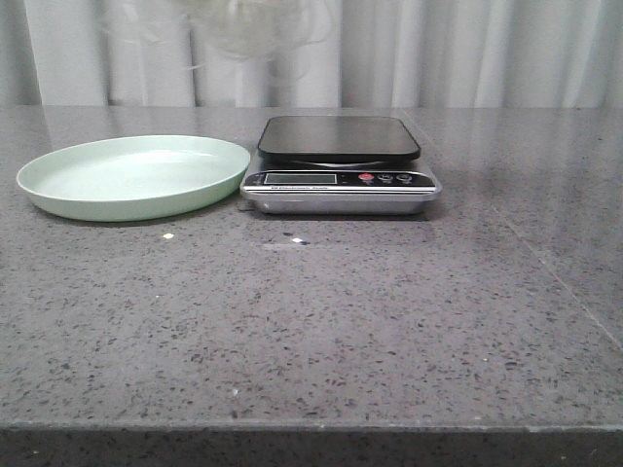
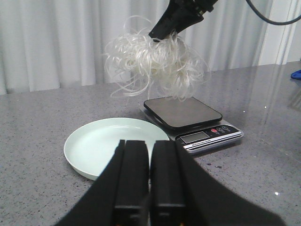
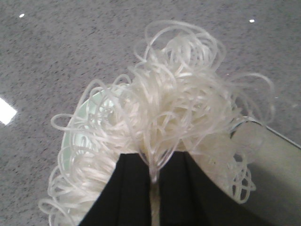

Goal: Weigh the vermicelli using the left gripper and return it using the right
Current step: 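Lift the vermicelli and place it back onto the green plate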

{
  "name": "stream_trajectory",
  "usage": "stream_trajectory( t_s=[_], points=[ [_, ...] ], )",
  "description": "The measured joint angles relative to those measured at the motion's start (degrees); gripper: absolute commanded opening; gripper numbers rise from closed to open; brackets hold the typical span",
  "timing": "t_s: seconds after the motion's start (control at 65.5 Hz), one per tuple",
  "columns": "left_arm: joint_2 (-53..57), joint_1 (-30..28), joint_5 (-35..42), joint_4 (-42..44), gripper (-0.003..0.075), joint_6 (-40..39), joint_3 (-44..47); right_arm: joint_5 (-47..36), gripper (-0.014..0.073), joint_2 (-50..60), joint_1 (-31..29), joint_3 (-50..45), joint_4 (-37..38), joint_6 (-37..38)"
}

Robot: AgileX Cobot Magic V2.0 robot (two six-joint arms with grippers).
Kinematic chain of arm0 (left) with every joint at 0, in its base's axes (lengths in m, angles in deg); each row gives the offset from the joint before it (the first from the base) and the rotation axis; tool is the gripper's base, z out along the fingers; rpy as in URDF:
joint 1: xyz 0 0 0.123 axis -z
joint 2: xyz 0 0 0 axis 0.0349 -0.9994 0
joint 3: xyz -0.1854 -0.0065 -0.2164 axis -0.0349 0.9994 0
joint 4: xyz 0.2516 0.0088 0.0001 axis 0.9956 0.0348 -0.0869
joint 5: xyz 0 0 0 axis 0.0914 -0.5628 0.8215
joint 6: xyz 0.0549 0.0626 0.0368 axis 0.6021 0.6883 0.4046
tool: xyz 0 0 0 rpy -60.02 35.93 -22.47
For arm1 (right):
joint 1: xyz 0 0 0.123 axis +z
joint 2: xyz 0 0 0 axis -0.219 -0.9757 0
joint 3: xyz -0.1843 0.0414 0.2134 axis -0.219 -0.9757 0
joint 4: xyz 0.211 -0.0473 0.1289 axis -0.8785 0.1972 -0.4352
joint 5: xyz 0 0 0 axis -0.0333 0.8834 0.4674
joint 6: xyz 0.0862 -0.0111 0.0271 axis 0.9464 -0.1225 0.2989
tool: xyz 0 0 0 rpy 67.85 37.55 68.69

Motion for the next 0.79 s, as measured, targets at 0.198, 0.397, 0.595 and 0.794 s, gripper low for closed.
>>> stream_trajectory(
  t_s=[0.198,0.397,0.595,0.794],
  points=[
    [0.0,0.0,0.0,0.0,0.0134,0.0,0.0,-0.2,0.0140,-6.0,3.9,0.0,-0.7,0.0],
    [0.0,0.0,0.0,0.0,0.0134,0.0,0.0,-1.8,0.0257,-12.6,4.8,0.0,-0.7,0.0],
    [0.0,0.0,0.0,0.0,0.0134,0.0,0.0,-1.5,0.0486,-12.3,4.8,0.0,-0.5,0.0],
    [0.0,0.0,0.0,0.0,0.0134,0.0,0.0,-1.0,0.0488,-9.3,1.9,0.0,0.0,0.0]
  ],
)
